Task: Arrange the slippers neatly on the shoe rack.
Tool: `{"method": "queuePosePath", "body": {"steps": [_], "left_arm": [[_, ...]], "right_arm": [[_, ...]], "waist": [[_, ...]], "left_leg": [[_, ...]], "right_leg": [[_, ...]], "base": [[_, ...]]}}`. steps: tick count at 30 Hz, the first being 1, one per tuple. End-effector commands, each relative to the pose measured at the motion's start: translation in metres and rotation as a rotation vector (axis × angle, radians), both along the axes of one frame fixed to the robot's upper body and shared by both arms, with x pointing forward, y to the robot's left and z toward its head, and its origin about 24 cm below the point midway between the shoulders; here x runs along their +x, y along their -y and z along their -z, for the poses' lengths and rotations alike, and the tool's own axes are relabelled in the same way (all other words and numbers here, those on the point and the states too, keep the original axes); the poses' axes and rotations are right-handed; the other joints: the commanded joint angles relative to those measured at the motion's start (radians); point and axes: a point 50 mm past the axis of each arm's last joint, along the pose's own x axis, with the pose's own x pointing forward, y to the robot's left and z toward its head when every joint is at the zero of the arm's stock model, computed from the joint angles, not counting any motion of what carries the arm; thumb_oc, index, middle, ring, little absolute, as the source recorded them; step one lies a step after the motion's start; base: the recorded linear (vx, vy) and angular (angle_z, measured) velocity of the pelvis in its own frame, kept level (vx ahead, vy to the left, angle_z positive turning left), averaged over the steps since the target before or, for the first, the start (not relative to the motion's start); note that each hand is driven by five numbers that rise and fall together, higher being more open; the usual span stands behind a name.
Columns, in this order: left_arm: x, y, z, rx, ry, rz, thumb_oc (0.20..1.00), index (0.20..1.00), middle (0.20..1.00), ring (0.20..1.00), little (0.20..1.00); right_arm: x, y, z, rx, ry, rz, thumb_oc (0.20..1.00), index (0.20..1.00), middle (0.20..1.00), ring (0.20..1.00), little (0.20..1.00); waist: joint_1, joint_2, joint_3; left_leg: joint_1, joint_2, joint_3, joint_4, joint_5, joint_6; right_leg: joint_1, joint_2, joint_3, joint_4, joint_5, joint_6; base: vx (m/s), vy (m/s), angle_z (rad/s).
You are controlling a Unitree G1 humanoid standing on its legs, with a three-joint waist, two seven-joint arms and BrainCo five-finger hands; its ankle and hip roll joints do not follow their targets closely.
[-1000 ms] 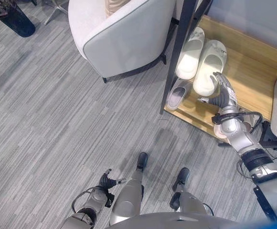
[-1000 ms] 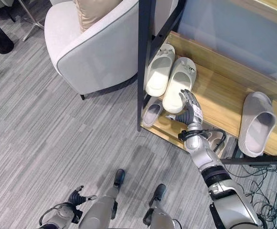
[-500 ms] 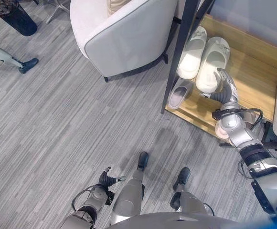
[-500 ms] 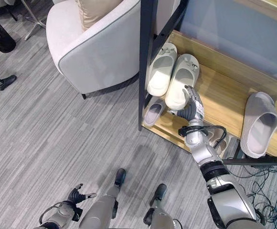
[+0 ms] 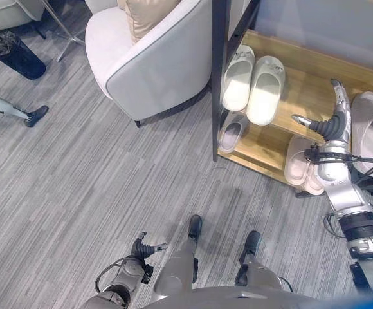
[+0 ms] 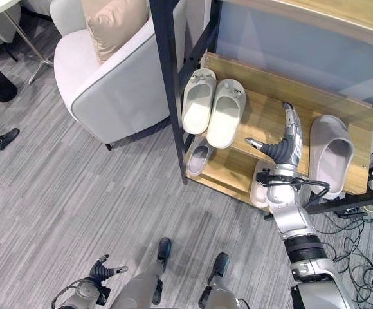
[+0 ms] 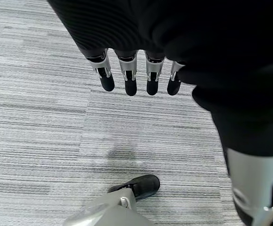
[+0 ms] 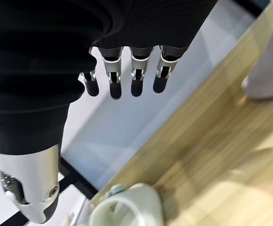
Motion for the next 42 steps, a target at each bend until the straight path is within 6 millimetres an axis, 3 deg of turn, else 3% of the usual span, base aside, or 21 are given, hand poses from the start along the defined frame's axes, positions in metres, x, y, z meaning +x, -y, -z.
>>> {"method": "queuePosePath", "body": {"steps": [1, 4, 9, 12, 13, 17, 29, 38, 42], "left_arm": [[-0.007, -0.006, 0.003, 0.042, -0.064, 0.021, 1.0, 1.0, 1.0, 1.0, 1.0], [-0.01, -0.006, 0.004, 0.04, -0.072, 0.018, 1.0, 1.0, 1.0, 1.0, 1.0], [-0.015, -0.008, 0.006, 0.04, -0.095, 0.008, 1.0, 1.0, 1.0, 1.0, 1.0], [-0.017, -0.007, 0.007, 0.036, -0.099, 0.0, 1.0, 1.0, 1.0, 1.0, 1.0], [-0.017, -0.008, 0.007, 0.035, -0.1, -0.009, 1.0, 1.0, 1.0, 1.0, 1.0], [-0.017, -0.007, 0.007, 0.031, -0.101, -0.016, 1.0, 1.0, 1.0, 1.0, 1.0], [-0.017, -0.002, 0.008, 0.011, -0.097, -0.03, 1.0, 1.0, 1.0, 1.0, 1.0], [-0.02, -0.004, 0.009, 0.017, -0.105, -0.057, 1.0, 1.0, 1.0, 1.0, 1.0], [-0.016, -0.006, 0.007, 0.02, -0.089, -0.07, 1.0, 1.0, 1.0, 1.0, 1.0]], "right_arm": [[-0.004, 0.018, -0.017, -0.017, 0.088, 0.072, 1.0, 1.0, 1.0, 1.0, 1.0], [-0.005, 0.024, -0.015, -0.021, 0.075, 0.095, 1.0, 1.0, 1.0, 1.0, 1.0], [-0.005, 0.058, 0.0, 0.02, -0.037, 0.224, 1.0, 1.0, 1.0, 1.0, 1.0], [-0.005, 0.063, -0.004, 0.017, -0.034, 0.245, 1.0, 1.0, 1.0, 1.0, 1.0], [-0.007, 0.073, -0.002, 0.031, -0.043, 0.293, 1.0, 1.0, 1.0, 1.0, 1.0], [-0.007, 0.079, 0.0, 0.102, -0.047, 0.313, 1.0, 1.0, 1.0, 1.0, 1.0], [0.006, 0.051, 0.037, 0.321, -0.171, 0.172, 1.0, 1.0, 1.0, 1.0, 1.0], [0.013, 0.017, 0.043, 0.473, -0.134, 0.059, 1.0, 1.0, 1.0, 1.0, 1.0], [0.01, 0.018, 0.034, 0.411, -0.096, 0.065, 1.0, 1.0, 1.0, 1.0, 1.0]], "waist": [[-0.01, -0.037, -0.017], [-0.014, -0.035, -0.019], [-0.026, -0.02, -0.024], [-0.03, -0.013, -0.024], [-0.031, -0.004, -0.022], [-0.035, 0.01, -0.021], [-0.046, 0.02, -0.026], [-0.043, 0.009, -0.028], [-0.045, 0.004, -0.029]], "left_leg": [[0.035, -0.001, 0.039, 0.005, -0.13, -0.045], [0.039, 0.001, 0.045, 0.005, -0.132, -0.046], [0.042, 0.007, 0.065, 0.005, -0.132, -0.049], [0.039, 0.009, 0.069, 0.005, -0.133, -0.049], [0.037, 0.011, 0.072, 0.005, -0.131, -0.05], [0.035, 0.012, 0.078, 0.005, -0.131, -0.05], [0.052, 0.007, 0.083, 0.005, -0.139, -0.044], [0.06, 0.004, 0.086, 0.005, -0.143, -0.041], [0.06, 0.004, 0.086, 0.005, -0.145, -0.042]], "right_leg": [[0.121, -0.047, 0.01, 0.015, -0.126, 0.091], [0.122, -0.045, 0.014, 0.014, -0.126, 0.091], [0.11, -0.039, 0.037, 0.011, -0.125, 0.086], [0.103, -0.037, 0.047, 0.01, -0.124, 0.085], [0.096, -0.036, 0.052, 0.01, -0.124, 0.085], [0.09, -0.036, 0.061, 0.01, -0.125, 0.084], [0.103, -0.036, 0.065, 0.01, -0.127, 0.081], [0.111, -0.039, 0.062, 0.01, -0.128, 0.08], [0.113, -0.04, 0.058, 0.01, -0.128, 0.082]], "base": [[0.02, -0.07, -0.17], [0.01, -0.042, -0.15], [0.02, -0.051, -0.11], [0.02, -0.048, -0.11], [0.02, -0.042, -0.09], [0.01, -0.02, -0.05], [0.01, -0.006, -0.01], [0.0, 0.0, 0.0], [0.0, 0.0, 0.0]]}}
